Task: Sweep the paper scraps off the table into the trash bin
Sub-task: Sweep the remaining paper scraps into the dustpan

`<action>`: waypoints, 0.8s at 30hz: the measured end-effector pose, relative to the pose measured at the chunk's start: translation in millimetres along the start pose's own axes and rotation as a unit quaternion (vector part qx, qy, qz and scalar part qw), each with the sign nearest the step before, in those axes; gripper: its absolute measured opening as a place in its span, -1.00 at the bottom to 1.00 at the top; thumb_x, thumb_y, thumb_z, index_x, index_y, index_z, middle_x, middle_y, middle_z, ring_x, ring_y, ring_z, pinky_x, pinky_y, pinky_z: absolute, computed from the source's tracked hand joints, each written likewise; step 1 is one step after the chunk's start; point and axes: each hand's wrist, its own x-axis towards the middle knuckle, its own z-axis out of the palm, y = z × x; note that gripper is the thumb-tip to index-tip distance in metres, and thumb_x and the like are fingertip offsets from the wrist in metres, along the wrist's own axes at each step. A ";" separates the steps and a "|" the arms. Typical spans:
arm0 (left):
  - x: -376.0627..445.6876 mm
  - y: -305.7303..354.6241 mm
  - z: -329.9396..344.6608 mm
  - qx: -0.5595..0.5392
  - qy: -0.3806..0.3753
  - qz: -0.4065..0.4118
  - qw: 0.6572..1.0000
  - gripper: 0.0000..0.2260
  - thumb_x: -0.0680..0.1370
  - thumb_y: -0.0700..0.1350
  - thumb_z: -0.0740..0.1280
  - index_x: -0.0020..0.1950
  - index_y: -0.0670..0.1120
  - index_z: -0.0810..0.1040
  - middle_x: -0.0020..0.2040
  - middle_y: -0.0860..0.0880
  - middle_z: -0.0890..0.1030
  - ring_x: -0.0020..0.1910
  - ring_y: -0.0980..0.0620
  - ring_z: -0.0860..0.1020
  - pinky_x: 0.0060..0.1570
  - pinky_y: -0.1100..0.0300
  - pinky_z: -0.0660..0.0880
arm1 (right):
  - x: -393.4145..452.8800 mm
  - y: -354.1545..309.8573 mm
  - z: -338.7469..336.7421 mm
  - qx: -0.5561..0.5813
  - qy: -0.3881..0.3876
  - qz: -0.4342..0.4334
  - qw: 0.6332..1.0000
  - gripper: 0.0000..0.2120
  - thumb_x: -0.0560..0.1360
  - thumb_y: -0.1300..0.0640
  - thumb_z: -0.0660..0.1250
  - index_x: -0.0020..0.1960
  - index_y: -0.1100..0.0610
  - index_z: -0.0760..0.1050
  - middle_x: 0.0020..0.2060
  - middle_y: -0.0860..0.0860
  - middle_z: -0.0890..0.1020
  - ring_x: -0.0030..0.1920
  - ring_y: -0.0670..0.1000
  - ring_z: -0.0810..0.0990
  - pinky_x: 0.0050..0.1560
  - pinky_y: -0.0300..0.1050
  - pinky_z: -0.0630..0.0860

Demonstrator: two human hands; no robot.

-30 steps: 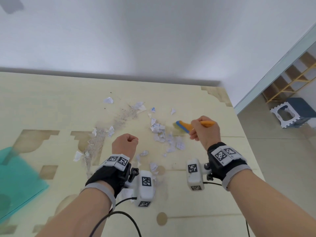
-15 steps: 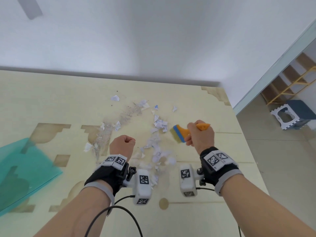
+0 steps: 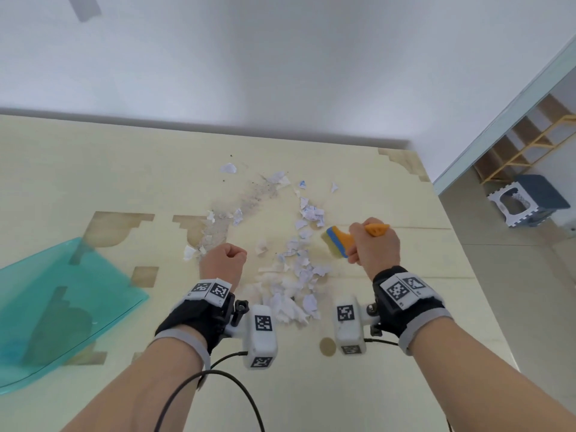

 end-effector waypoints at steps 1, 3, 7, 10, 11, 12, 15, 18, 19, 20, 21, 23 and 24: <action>0.4 -2.9 -4.5 0.003 -0.003 0.002 1.000 -0.90 0.53 -0.17 0.30 -0.10 -0.09 0.61 -0.19 -0.01 0.59 -0.12 -0.02 0.55 -0.09 0.21 0.40 | -3.2 0.7 -1.7 -0.012 0.030 0.001 0.999 -0.80 0.42 0.10 0.25 -0.33 0.12 0.31 -0.48 0.15 0.57 -0.55 0.03 0.52 -0.42 -0.14 0.45; 1.6 -8.2 -13.3 0.017 -0.011 0.005 1.000 -0.89 0.53 -0.15 0.30 -0.07 -0.09 0.62 -0.18 0.00 0.59 -0.12 0.00 0.53 -0.07 0.22 0.40 | -16.1 6.9 1.4 -0.077 0.053 0.009 0.996 -0.79 0.44 0.06 0.25 -0.30 0.13 0.32 -0.38 0.22 0.59 -0.37 0.18 0.60 -0.27 -0.01 0.52; 7.1 -17.9 -29.1 0.031 -0.025 0.013 0.999 -0.88 0.54 -0.14 0.29 -0.04 -0.09 0.62 -0.15 -0.02 0.60 -0.14 0.00 0.51 -0.09 0.23 0.38 | -51.7 13.1 30.0 -0.139 -0.020 0.013 0.990 -0.76 0.43 0.07 0.27 -0.32 0.12 0.28 -0.36 0.24 0.55 -0.29 0.21 0.58 -0.16 0.06 0.53; 11.9 -19.0 -36.1 0.039 -0.031 0.019 0.999 -0.87 0.54 -0.13 0.29 -0.03 -0.08 0.63 -0.13 -0.04 0.62 -0.15 0.00 0.52 -0.10 0.23 0.38 | -54.3 0.1 32.6 -0.065 0.001 0.024 0.998 -0.79 0.38 0.11 0.24 -0.37 0.12 0.27 -0.43 0.24 0.54 -0.50 0.08 0.54 -0.37 -0.04 0.47; 13.6 -18.5 -37.5 0.040 -0.034 0.021 0.998 -0.87 0.55 -0.13 0.29 -0.02 -0.09 0.63 -0.12 -0.04 0.63 -0.15 -0.01 0.52 -0.09 0.24 0.38 | -51.6 -4.4 28.3 -0.029 0.032 0.027 0.999 -0.79 0.38 0.11 0.24 -0.38 0.12 0.28 -0.47 0.20 0.53 -0.57 0.02 0.50 -0.42 -0.10 0.45; 14.9 -18.0 -38.5 0.038 -0.035 0.022 0.998 -0.86 0.55 -0.12 0.29 -0.02 -0.09 0.63 -0.11 -0.05 0.63 -0.14 -0.01 0.53 -0.09 0.23 0.39 | -47.3 -7.0 22.7 -0.007 0.065 0.025 0.998 -0.79 0.38 0.11 0.24 -0.37 0.13 0.29 -0.47 0.18 0.54 -0.58 0.00 0.50 -0.43 -0.14 0.43; 17.8 -14.9 -38.2 0.027 -0.035 0.022 0.999 -0.87 0.54 -0.13 0.29 -0.02 -0.09 0.63 -0.11 -0.05 0.64 -0.13 -0.02 0.54 -0.10 0.24 0.39 | -39.4 -3.3 12.5 -0.053 0.099 0.025 0.993 -0.81 0.43 0.09 0.25 -0.28 0.17 0.34 -0.37 0.21 0.58 -0.41 0.13 0.59 -0.33 -0.07 0.48; 21.3 -11.8 -35.5 0.020 -0.036 0.019 0.999 -0.87 0.54 -0.13 0.30 -0.02 -0.09 0.63 -0.11 -0.04 0.64 -0.14 0.00 0.52 -0.09 0.24 0.38 | -41.9 6.0 20.6 -0.135 0.033 0.041 0.990 -0.80 0.42 0.08 0.27 -0.28 0.16 0.34 -0.35 0.20 0.61 -0.30 0.22 0.62 -0.13 0.11 0.57; 23.0 -10.8 -34.9 0.018 -0.036 0.017 0.999 -0.88 0.54 -0.13 0.30 -0.02 -0.08 0.63 -0.11 -0.04 0.63 -0.14 0.00 0.52 -0.09 0.24 0.38 | -42.1 5.1 22.5 -0.129 0.025 0.042 0.990 -0.81 0.41 0.09 0.26 -0.30 0.16 0.35 -0.40 0.17 0.60 -0.35 0.20 0.62 -0.14 0.12 0.58; 24.5 -9.6 -34.2 0.017 -0.036 0.015 0.999 -0.88 0.54 -0.13 0.30 -0.02 -0.08 0.63 -0.11 -0.04 0.63 -0.14 0.00 0.52 -0.09 0.24 0.38 | -40.0 2.9 22.2 -0.108 0.030 0.045 0.993 -0.81 0.41 0.09 0.26 -0.31 0.16 0.35 -0.45 0.15 0.58 -0.41 0.16 0.60 -0.16 0.11 0.58; 26.2 -8.2 -34.0 0.017 -0.036 0.013 0.999 -0.88 0.54 -0.13 0.29 -0.02 -0.08 0.62 -0.12 -0.03 0.63 -0.14 0.00 0.52 -0.10 0.24 0.38 | -35.5 -0.9 20.4 -0.074 0.046 0.048 0.995 -0.81 0.41 0.09 0.25 -0.32 0.16 0.36 -0.49 0.13 0.57 -0.47 0.12 0.57 -0.18 0.10 0.59; 30.5 -3.5 -32.7 0.013 -0.034 0.010 0.999 -0.88 0.54 -0.13 0.29 -0.02 -0.07 0.62 -0.15 -0.03 0.61 -0.15 0.00 0.52 -0.12 0.23 0.37 | -20.7 -9.7 12.5 -0.011 0.081 0.037 0.996 -0.80 0.41 0.11 0.26 -0.33 0.16 0.35 -0.51 0.13 0.57 -0.54 0.06 0.51 -0.26 0.05 0.55; 32.5 -0.4 -31.7 0.008 -0.034 0.010 0.999 -0.88 0.54 -0.14 0.29 -0.03 -0.08 0.62 -0.16 -0.02 0.61 -0.16 0.00 0.52 -0.13 0.23 0.37 | -12.3 -14.0 8.3 0.009 0.089 0.028 0.996 -0.80 0.42 0.13 0.26 -0.33 0.15 0.35 -0.49 0.15 0.58 -0.54 0.06 0.50 -0.29 0.02 0.51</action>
